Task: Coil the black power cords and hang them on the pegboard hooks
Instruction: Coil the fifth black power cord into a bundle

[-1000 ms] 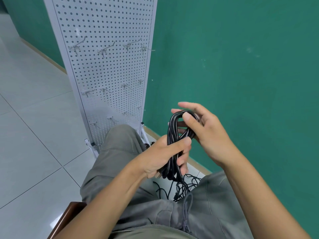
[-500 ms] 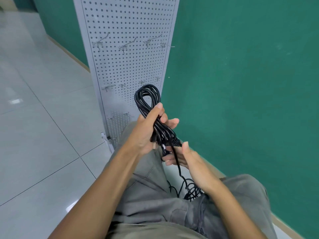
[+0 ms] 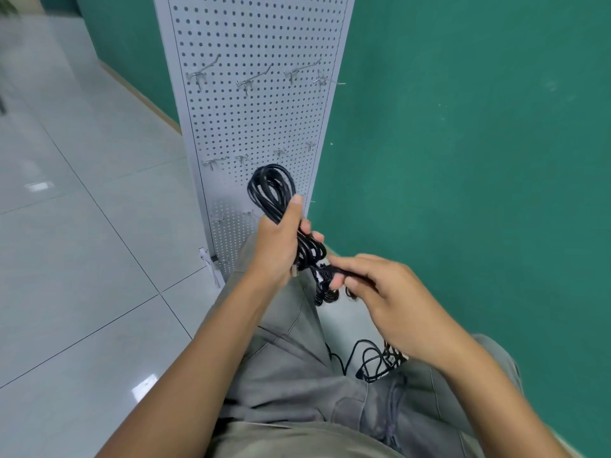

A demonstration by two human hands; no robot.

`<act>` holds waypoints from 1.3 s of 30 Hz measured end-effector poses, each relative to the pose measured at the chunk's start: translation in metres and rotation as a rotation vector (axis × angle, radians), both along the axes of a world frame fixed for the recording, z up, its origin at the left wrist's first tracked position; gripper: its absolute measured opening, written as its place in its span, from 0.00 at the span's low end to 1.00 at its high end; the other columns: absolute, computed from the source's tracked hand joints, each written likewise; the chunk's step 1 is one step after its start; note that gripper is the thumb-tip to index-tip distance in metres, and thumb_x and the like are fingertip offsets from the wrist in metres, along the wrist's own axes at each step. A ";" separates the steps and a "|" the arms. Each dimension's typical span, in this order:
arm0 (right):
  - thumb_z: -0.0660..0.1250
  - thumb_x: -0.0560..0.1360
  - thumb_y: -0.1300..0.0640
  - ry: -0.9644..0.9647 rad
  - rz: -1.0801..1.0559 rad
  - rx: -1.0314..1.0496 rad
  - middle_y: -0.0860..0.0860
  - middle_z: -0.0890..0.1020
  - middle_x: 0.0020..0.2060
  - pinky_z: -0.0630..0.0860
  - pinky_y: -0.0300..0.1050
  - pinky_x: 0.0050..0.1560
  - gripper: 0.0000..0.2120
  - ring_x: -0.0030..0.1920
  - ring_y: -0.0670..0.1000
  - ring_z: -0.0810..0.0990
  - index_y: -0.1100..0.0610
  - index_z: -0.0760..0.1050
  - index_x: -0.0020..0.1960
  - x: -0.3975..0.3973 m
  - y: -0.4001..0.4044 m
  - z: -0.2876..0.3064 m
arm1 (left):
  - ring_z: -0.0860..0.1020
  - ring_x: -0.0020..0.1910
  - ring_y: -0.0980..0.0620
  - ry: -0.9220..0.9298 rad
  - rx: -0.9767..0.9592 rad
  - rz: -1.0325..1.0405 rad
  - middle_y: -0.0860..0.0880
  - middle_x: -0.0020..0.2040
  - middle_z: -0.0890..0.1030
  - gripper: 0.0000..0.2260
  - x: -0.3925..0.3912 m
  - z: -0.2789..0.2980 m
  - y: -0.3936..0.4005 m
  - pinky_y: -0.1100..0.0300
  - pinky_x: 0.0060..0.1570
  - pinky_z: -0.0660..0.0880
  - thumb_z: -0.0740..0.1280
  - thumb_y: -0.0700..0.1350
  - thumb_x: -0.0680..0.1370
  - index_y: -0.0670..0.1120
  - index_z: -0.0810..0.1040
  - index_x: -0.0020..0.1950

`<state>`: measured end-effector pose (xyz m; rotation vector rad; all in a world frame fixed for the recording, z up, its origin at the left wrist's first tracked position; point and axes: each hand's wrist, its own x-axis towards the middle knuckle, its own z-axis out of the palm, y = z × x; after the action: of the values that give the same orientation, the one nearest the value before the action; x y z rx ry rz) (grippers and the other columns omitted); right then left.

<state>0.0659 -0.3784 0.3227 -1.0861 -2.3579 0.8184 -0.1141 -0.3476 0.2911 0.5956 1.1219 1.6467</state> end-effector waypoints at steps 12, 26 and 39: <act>0.74 0.74 0.68 0.055 -0.162 0.251 0.45 0.77 0.41 0.75 0.44 0.43 0.18 0.41 0.44 0.82 0.51 0.67 0.43 0.014 0.025 0.047 | 0.82 0.32 0.46 0.302 0.077 -0.524 0.46 0.32 0.77 0.18 0.032 0.009 -0.013 0.54 0.37 0.79 0.60 0.56 0.84 0.42 0.73 0.45; 0.76 0.69 0.39 0.698 -0.264 -0.277 0.54 0.77 0.37 0.76 0.46 0.33 0.28 0.32 0.57 0.77 0.60 0.69 0.47 0.033 0.037 -0.011 | 0.73 0.25 0.56 -0.227 0.072 -0.886 0.54 0.27 0.68 0.12 0.046 0.021 -0.031 0.59 0.34 0.79 0.62 0.51 0.81 0.46 0.71 0.40; 0.70 0.75 0.62 0.798 -0.443 -0.391 0.56 0.84 0.37 0.80 0.40 0.43 0.08 0.36 0.51 0.80 0.67 0.79 0.51 0.050 0.011 -0.035 | 0.69 0.23 0.53 -0.042 -0.046 -0.568 0.51 0.24 0.65 0.22 0.027 0.015 -0.015 0.58 0.33 0.79 0.67 0.40 0.81 0.49 0.69 0.27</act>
<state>0.1156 -0.3676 0.2873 -1.0893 -1.2765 1.2657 -0.0870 -0.3622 0.3057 0.7629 0.8535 1.1346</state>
